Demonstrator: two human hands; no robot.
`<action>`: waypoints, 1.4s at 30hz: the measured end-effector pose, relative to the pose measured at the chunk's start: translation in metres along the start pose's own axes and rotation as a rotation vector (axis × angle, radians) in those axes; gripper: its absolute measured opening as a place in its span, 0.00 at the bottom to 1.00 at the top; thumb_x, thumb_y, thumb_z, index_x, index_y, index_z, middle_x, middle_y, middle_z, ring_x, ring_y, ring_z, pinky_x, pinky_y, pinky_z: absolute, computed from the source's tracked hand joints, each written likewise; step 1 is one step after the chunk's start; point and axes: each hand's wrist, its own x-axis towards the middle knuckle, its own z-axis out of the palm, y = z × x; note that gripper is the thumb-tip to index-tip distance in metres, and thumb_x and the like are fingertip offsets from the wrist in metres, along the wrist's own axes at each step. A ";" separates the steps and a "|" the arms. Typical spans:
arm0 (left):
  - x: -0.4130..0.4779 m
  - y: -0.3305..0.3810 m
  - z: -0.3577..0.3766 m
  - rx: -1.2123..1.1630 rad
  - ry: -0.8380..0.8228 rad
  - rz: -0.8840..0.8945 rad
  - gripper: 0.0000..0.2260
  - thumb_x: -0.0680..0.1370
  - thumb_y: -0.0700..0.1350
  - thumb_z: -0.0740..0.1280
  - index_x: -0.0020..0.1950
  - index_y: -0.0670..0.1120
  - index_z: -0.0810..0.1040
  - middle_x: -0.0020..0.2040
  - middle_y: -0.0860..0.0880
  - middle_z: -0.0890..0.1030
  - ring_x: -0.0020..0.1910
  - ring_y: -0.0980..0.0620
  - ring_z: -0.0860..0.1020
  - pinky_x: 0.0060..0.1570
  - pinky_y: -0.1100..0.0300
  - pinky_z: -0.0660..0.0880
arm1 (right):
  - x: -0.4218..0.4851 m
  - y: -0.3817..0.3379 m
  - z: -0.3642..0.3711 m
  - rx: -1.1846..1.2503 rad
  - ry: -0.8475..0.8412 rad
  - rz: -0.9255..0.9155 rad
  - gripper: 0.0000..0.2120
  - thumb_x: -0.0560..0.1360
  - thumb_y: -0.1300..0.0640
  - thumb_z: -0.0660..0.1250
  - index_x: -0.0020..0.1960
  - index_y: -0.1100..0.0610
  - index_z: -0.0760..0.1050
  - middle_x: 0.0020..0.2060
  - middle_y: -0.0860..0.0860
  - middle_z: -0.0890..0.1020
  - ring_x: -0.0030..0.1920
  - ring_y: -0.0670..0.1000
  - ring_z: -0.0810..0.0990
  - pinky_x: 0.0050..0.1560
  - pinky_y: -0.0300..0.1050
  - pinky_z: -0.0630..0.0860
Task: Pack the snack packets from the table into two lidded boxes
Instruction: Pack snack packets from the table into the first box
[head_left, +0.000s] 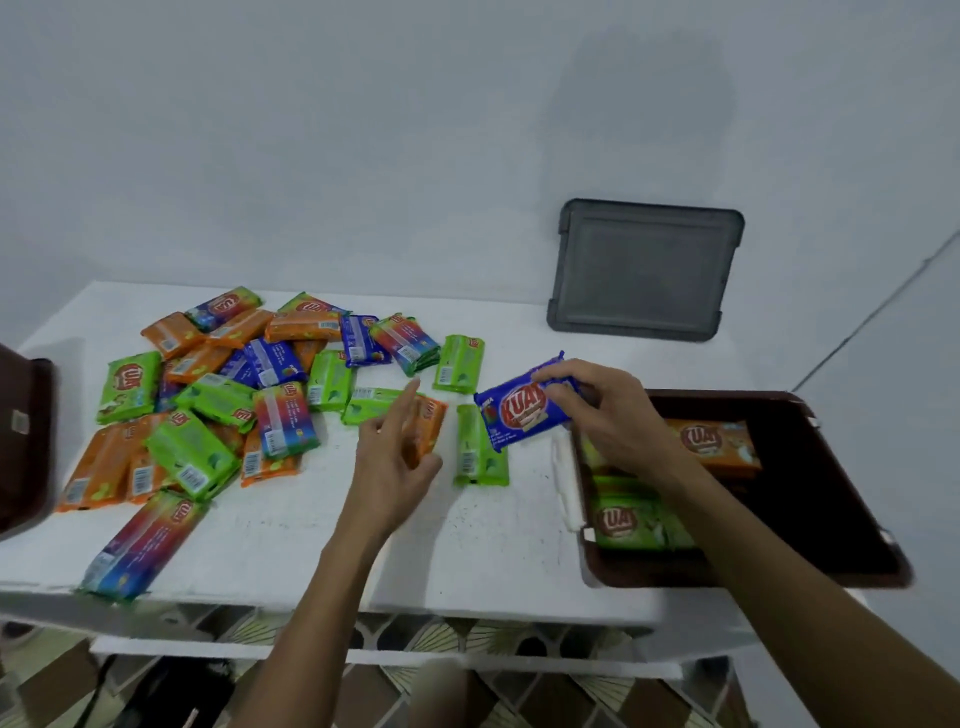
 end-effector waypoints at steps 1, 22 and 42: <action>-0.001 0.015 0.004 -0.072 0.018 0.033 0.39 0.72 0.39 0.70 0.75 0.66 0.56 0.58 0.48 0.67 0.52 0.67 0.70 0.49 0.63 0.73 | -0.010 0.000 -0.012 0.018 0.009 0.012 0.09 0.79 0.58 0.64 0.58 0.56 0.79 0.52 0.48 0.81 0.55 0.48 0.81 0.45 0.43 0.83; -0.057 0.103 0.113 -0.657 -0.008 0.014 0.23 0.75 0.34 0.70 0.66 0.48 0.69 0.63 0.44 0.74 0.58 0.52 0.78 0.50 0.62 0.79 | -0.087 0.066 -0.089 -0.116 -0.311 0.477 0.12 0.77 0.63 0.68 0.58 0.53 0.75 0.59 0.59 0.77 0.42 0.51 0.86 0.39 0.42 0.83; -0.050 0.131 0.130 -0.021 -0.281 0.371 0.25 0.75 0.48 0.72 0.69 0.56 0.69 0.71 0.53 0.68 0.69 0.57 0.67 0.67 0.54 0.70 | -0.109 0.054 -0.144 0.503 -0.162 0.376 0.10 0.77 0.65 0.65 0.57 0.59 0.76 0.61 0.55 0.76 0.58 0.56 0.81 0.51 0.51 0.82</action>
